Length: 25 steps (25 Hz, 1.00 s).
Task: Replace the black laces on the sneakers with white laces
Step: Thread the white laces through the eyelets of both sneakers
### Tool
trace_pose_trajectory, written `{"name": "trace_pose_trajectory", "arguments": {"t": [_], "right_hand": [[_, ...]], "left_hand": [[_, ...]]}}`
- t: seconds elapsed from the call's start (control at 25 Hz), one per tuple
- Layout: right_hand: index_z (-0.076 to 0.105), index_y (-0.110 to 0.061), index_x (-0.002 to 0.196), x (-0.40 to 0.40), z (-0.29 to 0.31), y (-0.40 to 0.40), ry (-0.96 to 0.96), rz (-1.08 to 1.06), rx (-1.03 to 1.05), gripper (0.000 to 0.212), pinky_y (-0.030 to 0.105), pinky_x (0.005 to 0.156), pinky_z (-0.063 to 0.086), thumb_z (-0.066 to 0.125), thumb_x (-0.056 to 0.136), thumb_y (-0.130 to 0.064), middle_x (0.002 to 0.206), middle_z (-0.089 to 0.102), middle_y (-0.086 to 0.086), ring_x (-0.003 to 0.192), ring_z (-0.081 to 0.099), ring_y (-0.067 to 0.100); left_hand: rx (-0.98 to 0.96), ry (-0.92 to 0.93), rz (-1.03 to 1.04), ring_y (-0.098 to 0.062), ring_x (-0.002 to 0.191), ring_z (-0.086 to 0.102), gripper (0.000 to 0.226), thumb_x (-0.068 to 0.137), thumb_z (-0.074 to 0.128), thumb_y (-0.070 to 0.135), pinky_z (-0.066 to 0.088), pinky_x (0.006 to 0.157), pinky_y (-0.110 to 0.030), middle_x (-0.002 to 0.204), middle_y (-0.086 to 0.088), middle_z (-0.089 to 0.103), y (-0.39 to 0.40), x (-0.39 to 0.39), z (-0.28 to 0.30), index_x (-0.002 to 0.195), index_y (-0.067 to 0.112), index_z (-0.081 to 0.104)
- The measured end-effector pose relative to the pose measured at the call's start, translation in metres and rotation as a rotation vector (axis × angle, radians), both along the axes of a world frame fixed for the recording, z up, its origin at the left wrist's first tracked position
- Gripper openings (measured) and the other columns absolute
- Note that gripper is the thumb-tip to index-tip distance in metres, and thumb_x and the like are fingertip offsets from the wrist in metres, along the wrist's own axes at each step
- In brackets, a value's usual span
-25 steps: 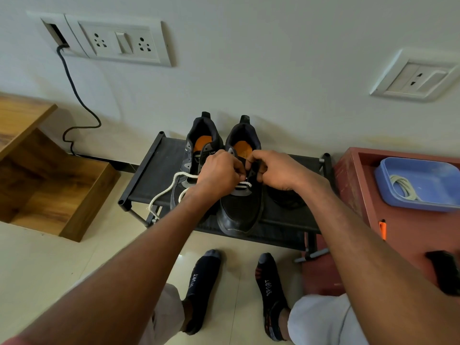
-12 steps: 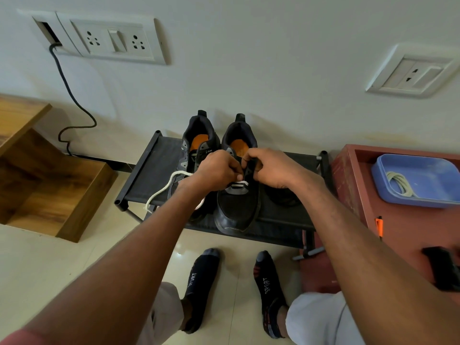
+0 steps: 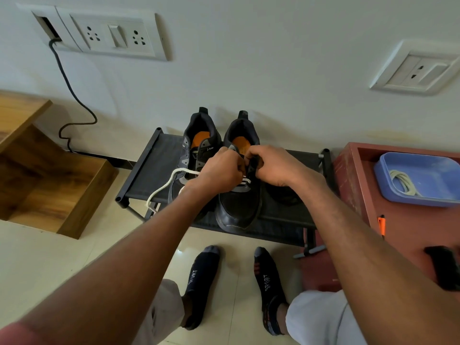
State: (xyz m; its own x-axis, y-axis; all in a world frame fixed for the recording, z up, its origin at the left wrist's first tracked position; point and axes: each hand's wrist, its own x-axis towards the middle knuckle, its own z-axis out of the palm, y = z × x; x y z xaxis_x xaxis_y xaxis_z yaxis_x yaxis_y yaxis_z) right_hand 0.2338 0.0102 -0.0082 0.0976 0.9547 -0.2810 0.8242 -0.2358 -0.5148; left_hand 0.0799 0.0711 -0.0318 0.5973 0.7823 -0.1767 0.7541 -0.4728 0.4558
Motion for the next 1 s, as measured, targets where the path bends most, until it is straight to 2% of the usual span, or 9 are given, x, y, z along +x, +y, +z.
{"name": "trace_pose_trajectory", "arguments": {"t": [0.2,0.32,0.44,0.8,0.92,1.0], "right_hand": [[0.057,-0.043,0.112,0.000,-0.001,0.000,0.005,-0.004,-0.002,0.049,0.040,0.073,0.058,0.064,0.091,0.001,0.102,0.061,-0.002,0.085,0.064,0.021],[0.057,-0.041,0.113,0.000,0.001,-0.001,0.011,-0.017,-0.018,0.049,0.038,0.071,0.057,0.064,0.091,0.002,0.103,0.059,-0.002,0.086,0.064,0.020],[0.057,-0.038,0.116,-0.003,0.001,0.000,-0.002,-0.013,-0.017,0.046,0.037,0.071,0.055,0.065,0.092,0.001,0.105,0.060,-0.001,0.087,0.063,0.020],[0.057,-0.037,0.118,-0.004,0.003,-0.002,-0.007,-0.023,-0.015,0.048,0.040,0.074,0.059,0.065,0.091,0.002,0.111,0.061,0.003,0.087,0.064,0.021],[0.057,-0.038,0.125,-0.004,0.006,-0.003,0.012,-0.034,-0.026,0.054,0.035,0.067,0.055,0.065,0.090,0.003,0.113,0.061,0.002,0.086,0.064,0.020],[0.051,-0.040,0.133,-0.004,0.008,-0.004,0.034,-0.052,-0.035,0.063,0.032,0.062,0.052,0.068,0.089,0.002,0.109,0.060,0.001,0.083,0.065,0.020]], "left_hand": [[0.015,-0.040,0.049,-0.032,0.099,0.057,0.014,0.096,0.062,0.013,0.044,0.079,-0.037,0.118,-0.011,0.051,-0.005,0.002,-0.006,0.101,0.014,0.074],[-0.004,-0.056,0.031,-0.032,0.106,0.058,0.013,0.094,0.064,0.013,0.045,0.079,-0.037,0.117,-0.011,0.055,-0.004,0.002,-0.008,0.097,0.014,0.077],[0.010,-0.056,0.040,-0.031,0.113,0.056,0.015,0.094,0.065,0.014,0.047,0.084,-0.038,0.119,-0.012,0.057,-0.004,0.001,-0.008,0.102,0.015,0.078],[-0.005,-0.009,0.083,-0.033,0.106,0.057,0.009,0.096,0.062,0.011,0.044,0.077,-0.037,0.124,-0.014,0.048,-0.013,0.009,-0.005,0.101,0.008,0.069],[-0.029,-0.007,0.046,-0.032,0.102,0.058,0.004,0.094,0.062,0.010,0.045,0.078,-0.038,0.116,-0.010,0.049,-0.009,0.006,0.003,0.090,0.010,0.064],[-0.053,-0.032,-0.042,-0.027,0.094,0.063,0.011,0.095,0.061,0.008,0.053,0.082,-0.041,0.106,-0.006,0.060,-0.001,0.000,0.012,0.098,0.008,0.072]]}}
